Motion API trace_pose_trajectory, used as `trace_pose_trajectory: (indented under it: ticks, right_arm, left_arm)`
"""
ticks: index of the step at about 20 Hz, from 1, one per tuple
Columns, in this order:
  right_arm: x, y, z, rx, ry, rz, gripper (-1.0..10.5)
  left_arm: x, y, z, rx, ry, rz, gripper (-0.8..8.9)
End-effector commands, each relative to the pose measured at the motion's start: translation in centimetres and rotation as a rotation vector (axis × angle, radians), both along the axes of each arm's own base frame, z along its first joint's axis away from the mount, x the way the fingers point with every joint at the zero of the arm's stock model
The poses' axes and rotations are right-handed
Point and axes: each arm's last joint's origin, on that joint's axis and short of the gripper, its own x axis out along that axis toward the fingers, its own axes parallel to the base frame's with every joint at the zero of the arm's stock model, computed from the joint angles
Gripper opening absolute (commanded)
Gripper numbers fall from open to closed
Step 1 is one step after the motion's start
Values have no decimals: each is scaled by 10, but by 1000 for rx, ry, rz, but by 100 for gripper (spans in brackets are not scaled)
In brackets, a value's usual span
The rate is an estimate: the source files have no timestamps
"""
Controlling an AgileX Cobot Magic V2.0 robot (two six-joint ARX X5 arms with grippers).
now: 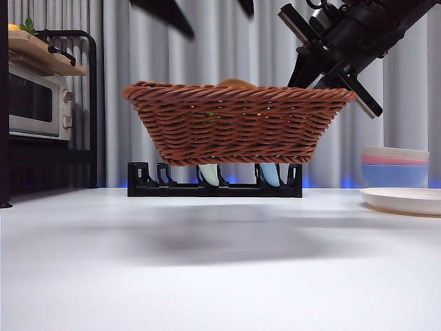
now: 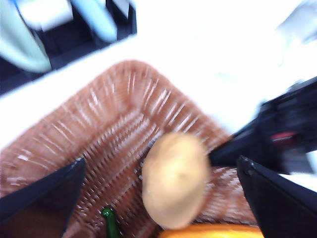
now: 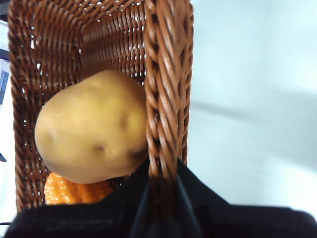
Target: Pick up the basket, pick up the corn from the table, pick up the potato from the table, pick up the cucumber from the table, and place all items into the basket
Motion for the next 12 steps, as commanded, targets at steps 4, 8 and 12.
trace_pose_trajectory:
  ticks: [4,8,12]
  right_arm:
    - [12,2,-15,-10,46,-70,-16]
    - [26,8,-52,-31,179,-102,-16]
    - [33,11,-75,-87,234,-145,-16]
  left_arm:
    - [-71,60,66,-49,-100,-12,570]
    - [-131,115,95,-75,-193,53,570]
    - [-146,134,100,-34,-262,169,570]
